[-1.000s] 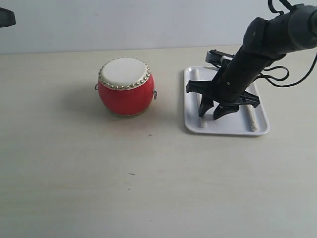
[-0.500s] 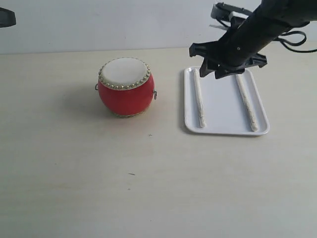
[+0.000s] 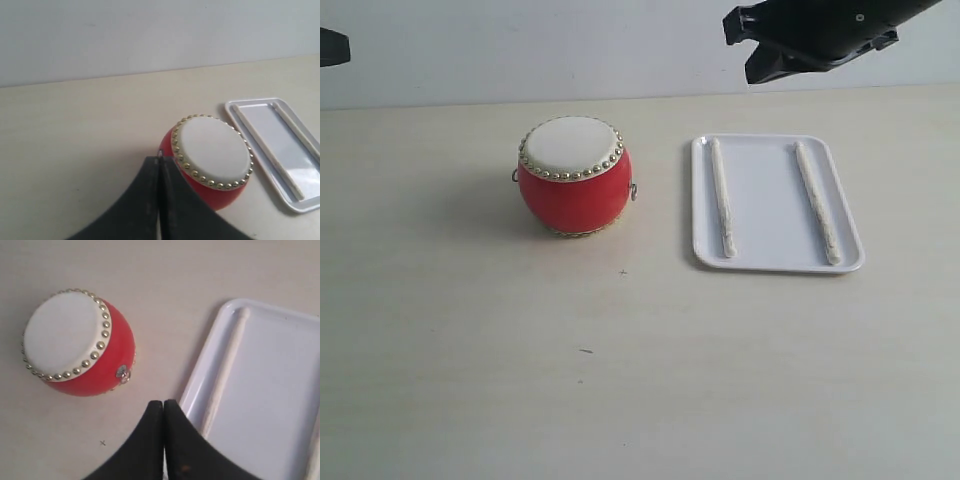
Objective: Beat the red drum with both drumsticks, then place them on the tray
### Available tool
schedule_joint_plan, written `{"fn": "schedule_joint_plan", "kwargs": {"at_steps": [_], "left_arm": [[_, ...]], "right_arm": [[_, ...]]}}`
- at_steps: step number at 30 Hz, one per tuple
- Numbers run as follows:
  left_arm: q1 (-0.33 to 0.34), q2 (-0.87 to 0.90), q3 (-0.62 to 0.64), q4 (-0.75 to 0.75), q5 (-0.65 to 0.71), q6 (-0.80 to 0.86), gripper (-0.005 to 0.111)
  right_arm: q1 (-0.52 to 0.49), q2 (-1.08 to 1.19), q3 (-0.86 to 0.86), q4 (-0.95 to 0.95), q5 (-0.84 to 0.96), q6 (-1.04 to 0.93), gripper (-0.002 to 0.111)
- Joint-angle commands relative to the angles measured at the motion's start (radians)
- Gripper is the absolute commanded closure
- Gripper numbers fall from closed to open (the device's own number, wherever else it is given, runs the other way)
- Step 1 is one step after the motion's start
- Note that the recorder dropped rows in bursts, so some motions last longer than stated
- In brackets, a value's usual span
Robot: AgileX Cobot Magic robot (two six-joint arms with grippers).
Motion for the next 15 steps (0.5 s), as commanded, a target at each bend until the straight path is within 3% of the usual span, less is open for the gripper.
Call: {"fn": "schedule_joint_plan", "kwargs": {"at_steps": [1,6,15], "left_arm": [[-0.002,-0.075,0.044,-0.011,-0.115,0.006,0.107],[-0.064,-0.195,0.104,-0.042,-0.292,0.006,0.107],[-0.347,-0.272,0.111,-0.043,-0.446,0.032,0.107]], "right_arm": [[-0.003,-0.092,0.112,0.165,-0.16,-0.133,0.108],[-0.003,-0.189,0.219,0.276,-0.325,-0.222,0.108],[-0.003,-0.257,0.273,0.308,-0.418,-0.224,0.108]]}}
